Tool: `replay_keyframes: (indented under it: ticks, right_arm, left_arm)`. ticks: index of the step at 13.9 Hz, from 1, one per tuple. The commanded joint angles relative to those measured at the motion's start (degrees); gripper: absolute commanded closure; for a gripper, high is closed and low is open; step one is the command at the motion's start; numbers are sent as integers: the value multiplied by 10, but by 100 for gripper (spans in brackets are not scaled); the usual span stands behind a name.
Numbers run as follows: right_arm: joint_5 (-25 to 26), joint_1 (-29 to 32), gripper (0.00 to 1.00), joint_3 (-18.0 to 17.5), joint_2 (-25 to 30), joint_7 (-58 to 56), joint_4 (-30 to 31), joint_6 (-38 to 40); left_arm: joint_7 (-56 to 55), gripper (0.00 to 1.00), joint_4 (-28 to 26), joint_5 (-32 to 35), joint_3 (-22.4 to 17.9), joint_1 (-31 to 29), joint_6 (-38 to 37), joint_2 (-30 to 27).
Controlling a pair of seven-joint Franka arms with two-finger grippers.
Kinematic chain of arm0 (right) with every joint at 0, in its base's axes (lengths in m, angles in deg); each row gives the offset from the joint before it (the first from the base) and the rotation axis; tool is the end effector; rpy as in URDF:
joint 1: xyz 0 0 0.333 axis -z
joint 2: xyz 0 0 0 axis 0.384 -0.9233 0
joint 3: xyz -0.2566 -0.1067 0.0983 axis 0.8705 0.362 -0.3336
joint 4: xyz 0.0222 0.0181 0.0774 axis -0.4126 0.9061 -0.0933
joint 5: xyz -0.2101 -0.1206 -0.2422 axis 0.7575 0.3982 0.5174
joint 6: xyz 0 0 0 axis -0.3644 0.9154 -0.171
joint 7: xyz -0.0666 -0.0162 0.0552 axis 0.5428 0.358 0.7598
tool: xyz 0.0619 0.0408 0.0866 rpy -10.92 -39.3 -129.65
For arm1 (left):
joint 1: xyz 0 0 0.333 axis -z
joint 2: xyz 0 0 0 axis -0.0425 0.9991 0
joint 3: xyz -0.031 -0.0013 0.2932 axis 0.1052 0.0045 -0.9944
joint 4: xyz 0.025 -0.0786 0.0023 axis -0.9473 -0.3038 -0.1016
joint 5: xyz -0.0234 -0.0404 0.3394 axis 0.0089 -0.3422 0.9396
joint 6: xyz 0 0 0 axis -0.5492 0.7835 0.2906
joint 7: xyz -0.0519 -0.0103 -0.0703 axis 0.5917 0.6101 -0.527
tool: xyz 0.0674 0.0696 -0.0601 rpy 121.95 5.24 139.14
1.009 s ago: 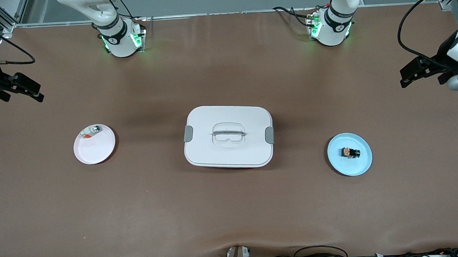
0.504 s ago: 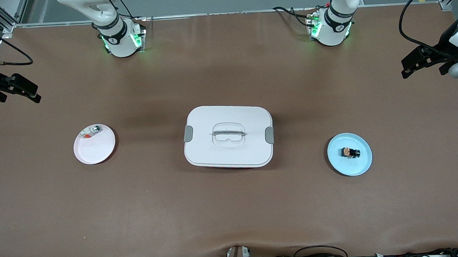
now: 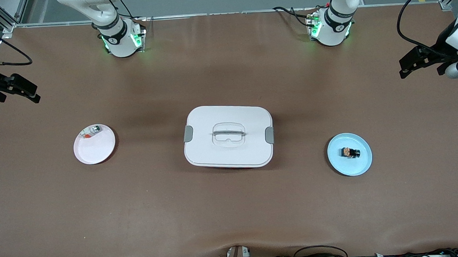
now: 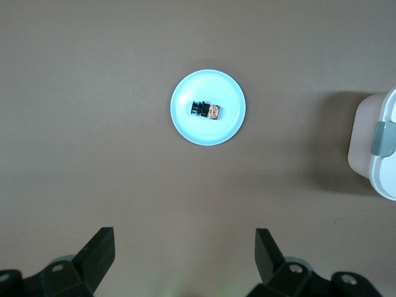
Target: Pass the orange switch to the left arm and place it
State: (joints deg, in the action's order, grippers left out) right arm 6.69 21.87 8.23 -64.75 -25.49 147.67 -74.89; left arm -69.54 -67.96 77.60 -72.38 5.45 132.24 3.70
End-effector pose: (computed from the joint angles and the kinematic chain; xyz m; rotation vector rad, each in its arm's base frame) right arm 0.4792 -0.0191 0.6012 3.1184 -0.1242 0.0723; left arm 0.4837 -0.0411 0.6205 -3.1012 -0.0127 -0.0106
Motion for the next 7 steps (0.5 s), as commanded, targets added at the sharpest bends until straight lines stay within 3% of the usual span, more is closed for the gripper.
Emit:
replay_keyframes:
  ticks: [1,7]
  right_arm:
    - [-7,3,0,-1,-6,-4,-13,9]
    - [-7,4,0,-1,-6,-4,-13,9]
  left_arm:
    - [8,0,-12,-14,-2,1,-3,-14]
    - [10,0,-7,-20,-2,-2,-23,-14]
